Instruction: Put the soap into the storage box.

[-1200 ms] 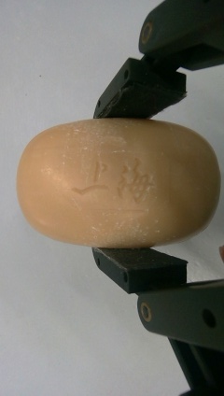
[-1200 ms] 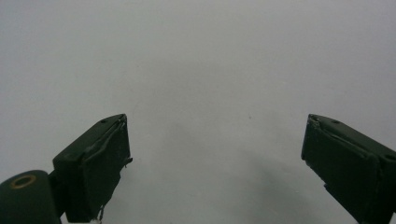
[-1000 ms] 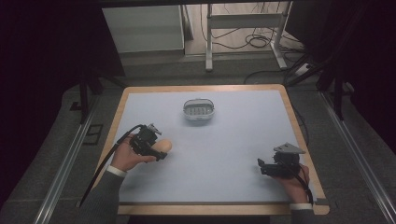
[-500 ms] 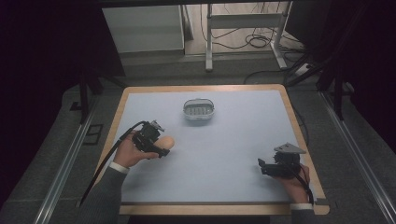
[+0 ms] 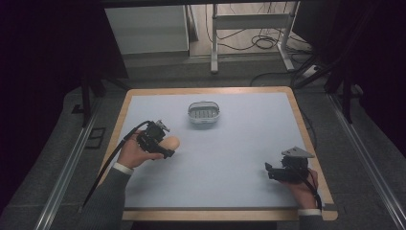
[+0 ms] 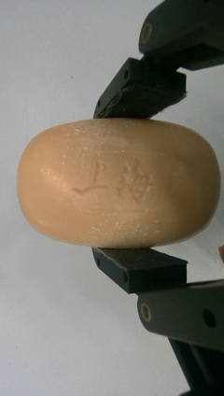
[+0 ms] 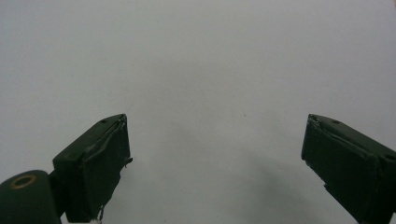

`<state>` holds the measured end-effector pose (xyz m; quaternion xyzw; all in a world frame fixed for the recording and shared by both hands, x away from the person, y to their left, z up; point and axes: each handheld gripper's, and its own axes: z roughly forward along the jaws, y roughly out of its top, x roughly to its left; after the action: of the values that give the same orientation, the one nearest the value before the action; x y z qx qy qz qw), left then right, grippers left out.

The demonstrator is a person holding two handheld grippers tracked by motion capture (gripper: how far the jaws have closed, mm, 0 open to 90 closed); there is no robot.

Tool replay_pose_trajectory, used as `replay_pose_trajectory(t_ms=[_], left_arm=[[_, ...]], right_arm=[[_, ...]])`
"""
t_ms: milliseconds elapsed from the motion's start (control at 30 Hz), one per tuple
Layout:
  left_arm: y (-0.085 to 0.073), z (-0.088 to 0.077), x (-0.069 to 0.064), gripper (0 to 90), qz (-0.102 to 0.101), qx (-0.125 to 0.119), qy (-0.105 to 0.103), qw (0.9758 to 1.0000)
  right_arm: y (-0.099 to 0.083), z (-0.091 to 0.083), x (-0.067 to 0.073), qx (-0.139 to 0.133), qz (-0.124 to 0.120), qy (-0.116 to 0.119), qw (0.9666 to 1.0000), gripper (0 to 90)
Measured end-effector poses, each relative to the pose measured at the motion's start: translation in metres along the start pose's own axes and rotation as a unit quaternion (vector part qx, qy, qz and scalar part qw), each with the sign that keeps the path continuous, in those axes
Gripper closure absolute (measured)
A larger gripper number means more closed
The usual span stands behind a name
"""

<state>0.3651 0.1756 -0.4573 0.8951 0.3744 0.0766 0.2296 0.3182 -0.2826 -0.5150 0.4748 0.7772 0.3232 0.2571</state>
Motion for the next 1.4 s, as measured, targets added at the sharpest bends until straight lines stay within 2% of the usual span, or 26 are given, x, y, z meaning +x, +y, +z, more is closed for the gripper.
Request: replay_pose_trajectory(t_ms=[1000, 1400], left_arm=[[0.023, 0.004, 0.005, 32.7, 0.009, 0.002, 0.004, 1.0], [0.037, 0.004, 0.006, 32.7, 0.016, 0.001, 0.005, 0.9999]], right_arm=[[-0.001, 0.0, -0.003, 0.001, 0.002, -0.004, 1.0, 7.8], [-0.002, -0.001, -0.004, 0.001, 0.003, -0.005, 1.0, 7.7]])
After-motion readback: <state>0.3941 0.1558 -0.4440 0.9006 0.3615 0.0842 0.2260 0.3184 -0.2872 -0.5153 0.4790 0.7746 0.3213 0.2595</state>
